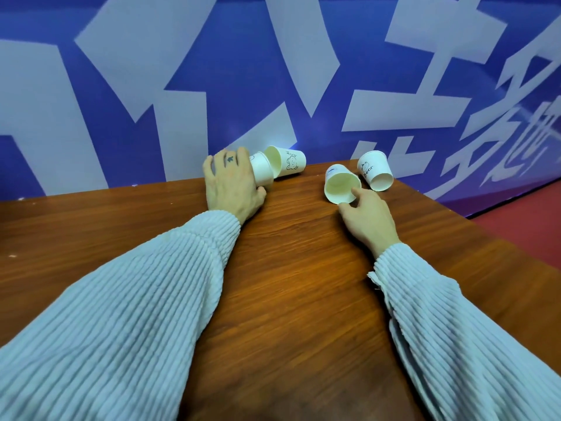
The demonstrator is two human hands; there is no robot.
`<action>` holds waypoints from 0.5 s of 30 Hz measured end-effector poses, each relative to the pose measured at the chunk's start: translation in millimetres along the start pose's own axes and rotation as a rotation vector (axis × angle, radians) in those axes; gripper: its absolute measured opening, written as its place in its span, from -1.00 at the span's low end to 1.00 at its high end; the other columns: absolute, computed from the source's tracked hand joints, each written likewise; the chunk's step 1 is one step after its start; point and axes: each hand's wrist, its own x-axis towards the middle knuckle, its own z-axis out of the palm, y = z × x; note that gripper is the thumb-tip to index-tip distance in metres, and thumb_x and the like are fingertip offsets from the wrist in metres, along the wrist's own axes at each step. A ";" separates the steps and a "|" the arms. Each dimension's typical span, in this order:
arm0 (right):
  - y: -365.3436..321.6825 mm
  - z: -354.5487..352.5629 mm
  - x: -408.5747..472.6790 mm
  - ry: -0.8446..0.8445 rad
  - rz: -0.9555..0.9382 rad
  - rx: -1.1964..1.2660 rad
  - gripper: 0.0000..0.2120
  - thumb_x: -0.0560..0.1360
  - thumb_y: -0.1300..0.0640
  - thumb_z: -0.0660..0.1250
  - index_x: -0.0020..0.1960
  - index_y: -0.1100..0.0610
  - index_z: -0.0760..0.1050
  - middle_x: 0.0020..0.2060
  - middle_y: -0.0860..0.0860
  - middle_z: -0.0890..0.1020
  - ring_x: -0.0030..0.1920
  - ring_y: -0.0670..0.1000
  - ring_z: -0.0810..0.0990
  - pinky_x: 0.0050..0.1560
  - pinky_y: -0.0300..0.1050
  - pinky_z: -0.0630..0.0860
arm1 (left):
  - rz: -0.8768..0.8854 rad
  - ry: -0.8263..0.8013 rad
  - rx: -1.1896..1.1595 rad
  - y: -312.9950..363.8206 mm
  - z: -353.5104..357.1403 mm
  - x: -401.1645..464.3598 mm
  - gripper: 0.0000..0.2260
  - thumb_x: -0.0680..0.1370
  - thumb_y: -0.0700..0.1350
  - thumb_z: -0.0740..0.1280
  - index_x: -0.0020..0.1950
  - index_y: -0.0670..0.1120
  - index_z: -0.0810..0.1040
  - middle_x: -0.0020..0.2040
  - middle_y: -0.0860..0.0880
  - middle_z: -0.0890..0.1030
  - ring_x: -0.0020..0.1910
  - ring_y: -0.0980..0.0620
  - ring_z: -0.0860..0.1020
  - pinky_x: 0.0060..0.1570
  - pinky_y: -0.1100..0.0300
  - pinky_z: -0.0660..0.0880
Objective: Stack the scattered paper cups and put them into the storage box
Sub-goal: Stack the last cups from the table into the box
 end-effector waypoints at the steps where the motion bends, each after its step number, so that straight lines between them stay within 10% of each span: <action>1: -1.3 -1.6 -2.9 0.012 0.006 0.019 -0.40 0.57 0.02 0.26 0.58 0.13 0.35 0.43 0.09 0.53 0.42 0.16 0.49 0.32 0.11 0.49 | -0.007 0.002 -0.013 0.4 -5.4 -4.1 -0.51 0.40 0.10 0.42 0.23 -0.11 0.40 0.13 -0.13 0.57 0.23 -0.18 0.48 0.39 -0.12 0.29; 15: -36.2 -22.5 -109.1 0.003 -0.079 0.233 -0.46 0.62 0.04 0.30 0.58 0.09 0.35 0.49 0.03 0.47 0.43 0.07 0.48 0.42 0.05 0.44 | -0.092 -0.032 -0.169 -7.6 -108.7 -111.3 -0.33 0.46 0.12 0.43 0.51 -0.02 0.31 0.30 -0.06 0.51 0.28 -0.09 0.47 0.37 -0.02 0.28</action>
